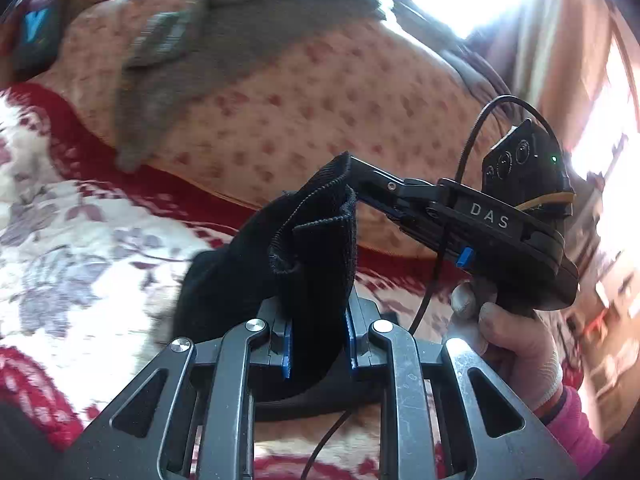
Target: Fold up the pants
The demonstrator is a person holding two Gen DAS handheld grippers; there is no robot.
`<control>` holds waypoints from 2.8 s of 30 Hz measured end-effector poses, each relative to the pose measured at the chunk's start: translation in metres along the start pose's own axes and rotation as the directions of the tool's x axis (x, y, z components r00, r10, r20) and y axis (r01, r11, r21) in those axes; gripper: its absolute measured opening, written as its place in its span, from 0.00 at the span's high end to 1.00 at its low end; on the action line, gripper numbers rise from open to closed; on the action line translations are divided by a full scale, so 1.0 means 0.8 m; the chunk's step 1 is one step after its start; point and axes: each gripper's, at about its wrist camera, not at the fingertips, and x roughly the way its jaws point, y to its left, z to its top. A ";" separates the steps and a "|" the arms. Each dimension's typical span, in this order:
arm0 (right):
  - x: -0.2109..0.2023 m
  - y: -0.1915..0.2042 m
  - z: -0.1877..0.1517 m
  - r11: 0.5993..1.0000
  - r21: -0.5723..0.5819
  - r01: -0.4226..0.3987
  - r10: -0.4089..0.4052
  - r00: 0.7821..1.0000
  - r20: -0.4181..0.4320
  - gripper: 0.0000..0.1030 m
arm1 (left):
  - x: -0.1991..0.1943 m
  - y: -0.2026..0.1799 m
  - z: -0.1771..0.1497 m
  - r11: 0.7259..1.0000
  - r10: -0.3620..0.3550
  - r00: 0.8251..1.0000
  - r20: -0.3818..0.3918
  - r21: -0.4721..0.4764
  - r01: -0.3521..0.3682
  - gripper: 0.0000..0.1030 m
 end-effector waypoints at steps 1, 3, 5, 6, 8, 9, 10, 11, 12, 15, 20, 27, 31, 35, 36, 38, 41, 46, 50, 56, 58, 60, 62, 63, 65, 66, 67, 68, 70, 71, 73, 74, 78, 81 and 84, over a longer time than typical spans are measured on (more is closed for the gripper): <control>-0.017 -0.013 -0.005 1.000 0.026 0.009 -0.009 1.000 0.015 0.91 | 0.009 -0.013 -0.003 1.000 -0.004 1.000 -0.014 0.019 0.005 0.83; -0.047 -0.038 -0.018 0.997 0.070 0.036 -0.039 0.999 0.037 0.91 | 0.030 -0.038 -0.013 0.998 -0.013 0.999 -0.048 0.054 0.015 0.83; -0.066 -0.057 -0.030 0.993 0.099 0.063 -0.068 0.997 0.045 0.91 | 0.052 -0.063 -0.028 0.996 -0.013 0.996 -0.088 0.088 0.021 0.83; -0.074 -0.068 -0.037 0.990 0.117 0.076 -0.082 0.996 0.047 0.91 | 0.062 -0.072 -0.035 0.995 -0.011 0.994 -0.105 0.102 0.022 0.83; -0.092 -0.092 -0.053 0.982 0.161 0.098 -0.107 0.993 0.049 0.91 | 0.084 -0.089 -0.049 0.991 -0.001 0.990 -0.139 0.135 0.020 0.83; -0.100 -0.105 -0.063 0.977 0.183 0.111 -0.122 0.991 0.050 0.91 | 0.093 -0.098 -0.055 0.988 0.006 0.988 -0.153 0.151 0.017 0.83; -0.106 -0.114 -0.069 0.973 0.197 0.118 -0.130 0.990 0.050 0.91 | 0.099 -0.104 -0.060 0.987 0.012 0.987 -0.160 0.163 0.015 0.83; -0.111 -0.124 -0.075 0.969 0.214 0.124 -0.138 0.989 0.053 0.91 | 0.107 -0.111 -0.065 0.984 0.019 0.986 -0.168 0.176 0.011 0.83; -0.117 -0.134 -0.082 0.965 0.231 0.127 -0.144 0.988 0.054 0.91 | 0.113 -0.115 -0.069 0.983 0.025 0.985 -0.173 0.185 0.007 0.83; -0.128 -0.162 -0.100 0.950 0.273 0.154 -0.174 0.983 0.050 0.91 | 0.135 -0.117 -0.080 0.983 0.045 0.978 -0.203 0.185 -0.007 0.83; -0.128 -0.196 -0.120 0.912 0.361 0.195 -0.217 0.976 0.021 0.81 | 0.150 -0.113 -0.088 0.988 0.018 0.967 -0.253 0.156 0.022 0.75; -0.169 -0.196 -0.125 0.863 0.444 0.239 -0.290 0.956 0.049 0.61 | 0.108 -0.121 -0.078 0.973 -0.145 0.958 -0.246 0.142 0.184 0.51; -0.195 -0.169 -0.120 0.877 0.406 0.257 -0.308 0.949 0.062 0.61 | 0.086 -0.099 -0.073 0.972 -0.121 0.963 -0.241 0.169 0.164 0.51; -0.199 -0.131 -0.116 0.901 0.323 0.289 -0.317 0.948 0.039 0.61 | 0.069 -0.056 -0.064 0.984 -0.021 0.977 -0.211 0.168 0.057 0.51; -0.198 -0.121 -0.117 0.907 0.303 0.293 -0.317 0.948 0.033 0.61 | 0.066 -0.045 -0.061 0.986 0.012 0.980 -0.198 0.168 0.022 0.51; -0.190 -0.101 -0.119 0.919 0.264 0.293 -0.310 0.950 0.022 0.61 | 0.063 -0.024 -0.056 0.988 0.053 0.982 -0.179 0.149 -0.026 0.51; -0.174 -0.078 -0.126 0.926 0.212 0.312 -0.314 0.949 -0.022 0.60 | 0.063 0.000 -0.051 0.992 0.089 0.980 -0.177 0.109 -0.070 0.51; -0.141 -0.062 -0.143 0.911 0.103 0.398 -0.385 0.914 -0.127 0.58 | 0.067 0.010 -0.057 0.990 0.113 0.978 -0.177 0.102 -0.095 0.51; -0.133 -0.052 -0.158 0.905 -0.035 0.425 -0.425 0.893 -0.150 0.88 | 0.077 0.004 -0.060 0.990 0.118 0.974 -0.192 0.101 -0.100 0.51; -0.146 -0.069 -0.178 0.900 0.006 0.436 -0.428 0.886 -0.178 0.90 | 0.089 -0.015 -0.056 0.986 0.108 0.982 -0.157 0.140 -0.086 0.51; -0.144 -0.073 -0.186 0.890 0.000 0.456 -0.447 0.874 -0.190 0.90 | 0.106 -0.019 -0.058 0.981 0.133 0.977 -0.169 0.162 -0.106 0.51; -0.146 -0.077 -0.188 0.892 0.023 0.451 -0.439 0.879 -0.186 0.90 | 0.121 -0.020 -0.063 0.977 0.155 0.970 -0.188 0.174 -0.122 0.51; -0.147 -0.080 -0.189 0.891 0.033 0.453 -0.438 0.875 -0.205 0.90 | 0.132 -0.020 -0.069 0.974 0.168 0.967 -0.193 0.185 -0.132 0.51; -0.147 -0.079 -0.188 0.890 0.029 0.455 -0.440 0.873 -0.209 0.90 | 0.134 -0.020 -0.071 0.972 0.173 0.966 -0.190 0.191 -0.136 0.51; -0.150 -0.077 -0.187 0.885 0.017 0.465 -0.450 0.866 -0.217 0.90 | 0.137 -0.020 -0.075 0.969 0.181 0.966 -0.184 0.202 -0.143 0.51; -0.151 -0.076 -0.187 0.882 0.017 0.471 -0.456 0.862 -0.223 0.90 | 0.136 -0.021 -0.076 0.968 0.181 0.967 -0.180 0.205 -0.143 0.51; -0.153 -0.076 -0.187 0.877 0.019 0.479 -0.463 0.857 -0.225 0.90 | 0.135 -0.020 -0.076 0.968 0.179 0.968 -0.178 0.205 -0.142 0.51; -0.154 -0.075 -0.186 0.874 0.017 0.486 -0.470 0.853 -0.228 0.90 | 0.135 -0.020 -0.076 0.970 0.177 0.968 -0.179 0.201 -0.140 0.51; -0.159 -0.070 -0.184 0.868 0.006 0.497 -0.482 0.846 -0.227 0.90 | 0.131 -0.018 -0.074 0.973 0.167 0.969 -0.180 0.187 -0.133 0.51; -0.162 -0.066 -0.182 0.868 0.007 0.497 -0.484 0.848 -0.217 0.90 | 0.129 -0.018 -0.073 0.975 0.164 0.970 -0.178 0.182 -0.131 0.51; -0.167 -0.061 -0.177 0.866 0.016 0.500 -0.487 0.850 -0.200 0.90 | 0.124 -0.017 -0.070 0.976 0.164 0.970 -0.178 0.172 -0.133 0.51; -0.170 -0.058 -0.174 0.863 0.019 0.504 -0.492 0.850 -0.189 0.90 | 0.122 -0.017 -0.069 0.977 0.164 0.970 -0.178 0.169 -0.134 0.51; -0.175 -0.050 -0.160 0.874 0.073 0.480 -0.469 0.873 -0.133 0.87 | 0.112 -0.016 -0.067 0.976 0.172 0.970 -0.173 0.160 -0.145 0.51; -0.170 -0.050 -0.153 0.893 0.133 0.429 -0.418 0.903 -0.104 0.73 | 0.105 -0.016 -0.064 0.973 0.188 0.969 -0.162 0.164 -0.162 0.51; -0.154 -0.045 -0.149 0.889 0.130 0.440 -0.428 0.897 -0.110 0.69 | 0.098 -0.015 -0.061 0.969 0.208 0.966 -0.152 0.167 -0.183 0.51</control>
